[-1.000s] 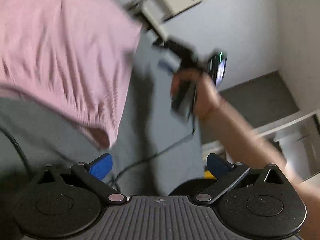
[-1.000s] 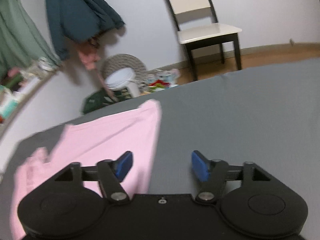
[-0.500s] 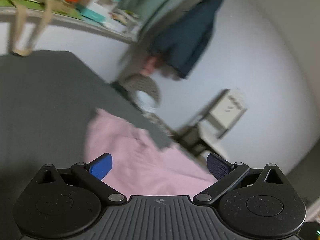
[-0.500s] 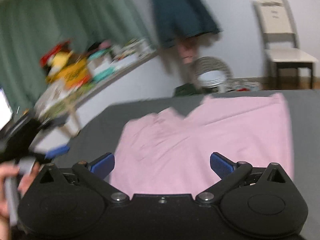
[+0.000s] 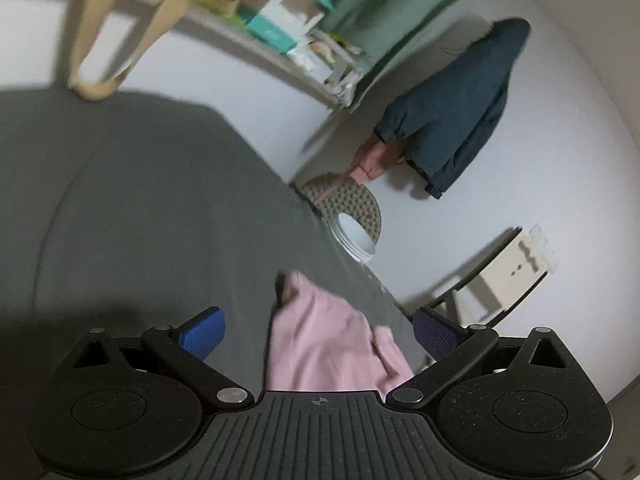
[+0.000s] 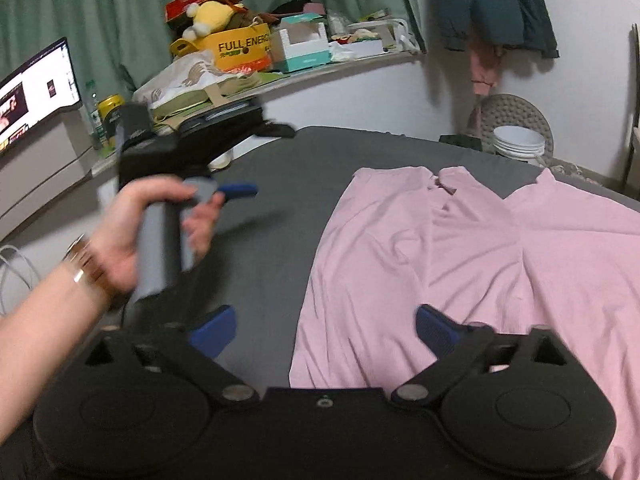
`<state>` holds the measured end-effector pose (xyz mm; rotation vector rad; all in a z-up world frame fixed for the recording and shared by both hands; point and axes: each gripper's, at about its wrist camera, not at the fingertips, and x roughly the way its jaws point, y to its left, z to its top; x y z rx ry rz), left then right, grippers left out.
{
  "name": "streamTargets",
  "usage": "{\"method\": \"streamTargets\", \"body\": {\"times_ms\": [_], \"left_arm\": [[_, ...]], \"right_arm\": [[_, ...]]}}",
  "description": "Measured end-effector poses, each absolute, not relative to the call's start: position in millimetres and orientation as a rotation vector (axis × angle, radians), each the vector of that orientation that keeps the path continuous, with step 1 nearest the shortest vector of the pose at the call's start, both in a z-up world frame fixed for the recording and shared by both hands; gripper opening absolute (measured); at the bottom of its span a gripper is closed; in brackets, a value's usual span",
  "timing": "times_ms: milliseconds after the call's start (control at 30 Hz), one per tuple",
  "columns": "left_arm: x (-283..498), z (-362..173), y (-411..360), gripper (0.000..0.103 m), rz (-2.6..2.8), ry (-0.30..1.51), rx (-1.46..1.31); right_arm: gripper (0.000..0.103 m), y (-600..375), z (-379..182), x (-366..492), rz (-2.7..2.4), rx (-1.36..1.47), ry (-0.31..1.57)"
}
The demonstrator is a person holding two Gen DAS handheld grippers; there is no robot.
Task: Fold clothes
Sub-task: 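Release the pink garment with the left gripper while the right gripper grasps its hem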
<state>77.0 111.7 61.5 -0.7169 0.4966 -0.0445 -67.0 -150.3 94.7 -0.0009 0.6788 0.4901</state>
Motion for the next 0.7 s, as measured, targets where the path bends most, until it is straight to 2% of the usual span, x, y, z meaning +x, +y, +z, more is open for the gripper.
{"method": "streamTargets", "body": {"times_ms": [33, 133, 200, 300, 367, 533, 633, 700], "left_arm": [[85.4, 61.9, 111.8, 0.100, -0.044, 0.499, -0.688], [105.7, 64.0, 112.7, 0.100, -0.058, 0.500, -0.661], [116.2, 61.2, 109.0, 0.100, -0.069, 0.517, -0.668], [134.7, 52.8, 95.5, 0.094, -0.080, 0.572, -0.630], [148.5, 47.0, 87.9, 0.083, -0.065, 0.613, -0.607], [176.1, 46.9, 79.5, 0.080, -0.068, 0.663, -0.594], [197.4, 52.5, 72.9, 0.064, -0.055, 0.720, -0.519], [213.9, 55.7, 69.2, 0.064, -0.055, 0.757, -0.487]], "right_arm": [[0.088, -144.6, 90.8, -70.0, 0.480, -0.055, 0.675], [0.073, -126.3, 81.2, -82.5, 0.487, -0.250, 0.659], [0.056, -120.3, 76.8, -86.6, 0.505, -0.294, 0.677], [0.053, -120.4, 74.5, -87.5, 0.528, -0.268, 0.728], [0.048, -121.9, 72.3, -87.5, 0.522, -0.251, 0.770], [0.034, -130.4, 66.4, -93.9, 0.525, -0.228, 0.805], [0.032, -131.3, 61.4, -89.3, 0.531, -0.211, 0.839], [0.032, -131.9, 60.9, -87.3, 0.551, -0.174, 0.859]]}}
